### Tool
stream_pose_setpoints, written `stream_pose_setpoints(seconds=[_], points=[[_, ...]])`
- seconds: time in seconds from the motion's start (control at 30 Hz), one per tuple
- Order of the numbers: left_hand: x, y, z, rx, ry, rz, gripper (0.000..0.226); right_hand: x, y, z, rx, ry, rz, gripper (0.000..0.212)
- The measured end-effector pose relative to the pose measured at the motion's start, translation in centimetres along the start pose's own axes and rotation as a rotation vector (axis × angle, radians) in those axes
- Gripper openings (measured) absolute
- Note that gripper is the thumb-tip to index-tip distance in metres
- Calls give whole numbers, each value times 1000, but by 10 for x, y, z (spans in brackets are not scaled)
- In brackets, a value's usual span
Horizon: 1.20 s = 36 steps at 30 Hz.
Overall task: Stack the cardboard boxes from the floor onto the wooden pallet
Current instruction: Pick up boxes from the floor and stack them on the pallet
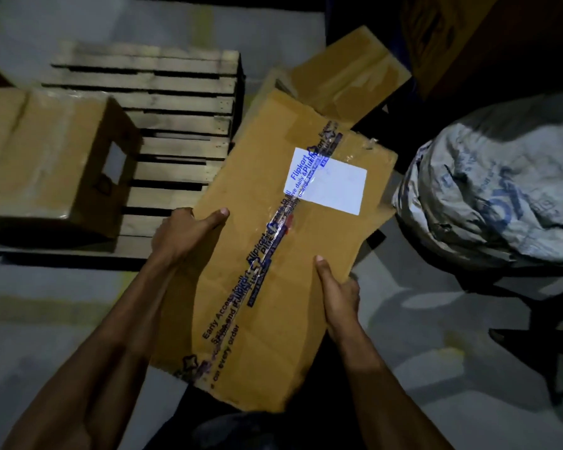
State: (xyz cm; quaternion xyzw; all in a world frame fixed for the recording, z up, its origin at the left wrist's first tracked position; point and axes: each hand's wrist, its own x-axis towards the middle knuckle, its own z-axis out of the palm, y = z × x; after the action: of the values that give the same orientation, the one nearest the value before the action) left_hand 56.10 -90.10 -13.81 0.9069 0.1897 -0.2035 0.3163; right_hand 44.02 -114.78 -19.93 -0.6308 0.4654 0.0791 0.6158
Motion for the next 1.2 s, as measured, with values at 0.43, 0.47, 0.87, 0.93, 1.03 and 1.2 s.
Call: stream_pose_setpoints(seconds=[0.43,0.47,0.87,0.93,1.03,1.2], points=[[-113,-98,-155,-256,335,-171,78,-151,-88,71,-377,-115,-358,54],[-115,-101,-162,-272,354,-194,76,-154,-93,76,-398,-129,-365,51],[-40,-95,-208,-320,523,-403,80,-98,-176,189,-565,-322,-484,48],[-25,-89,-218,-332,543,-409,80,-87,-193,208,-575,-352,-498,47],[-2,-83,-235,-330,542,-406,75,-76,-213,232,-584,-359,-513,47],[45,-79,-261,-366,524,-371,73,-61,-236,272,-558,-349,-500,64]])
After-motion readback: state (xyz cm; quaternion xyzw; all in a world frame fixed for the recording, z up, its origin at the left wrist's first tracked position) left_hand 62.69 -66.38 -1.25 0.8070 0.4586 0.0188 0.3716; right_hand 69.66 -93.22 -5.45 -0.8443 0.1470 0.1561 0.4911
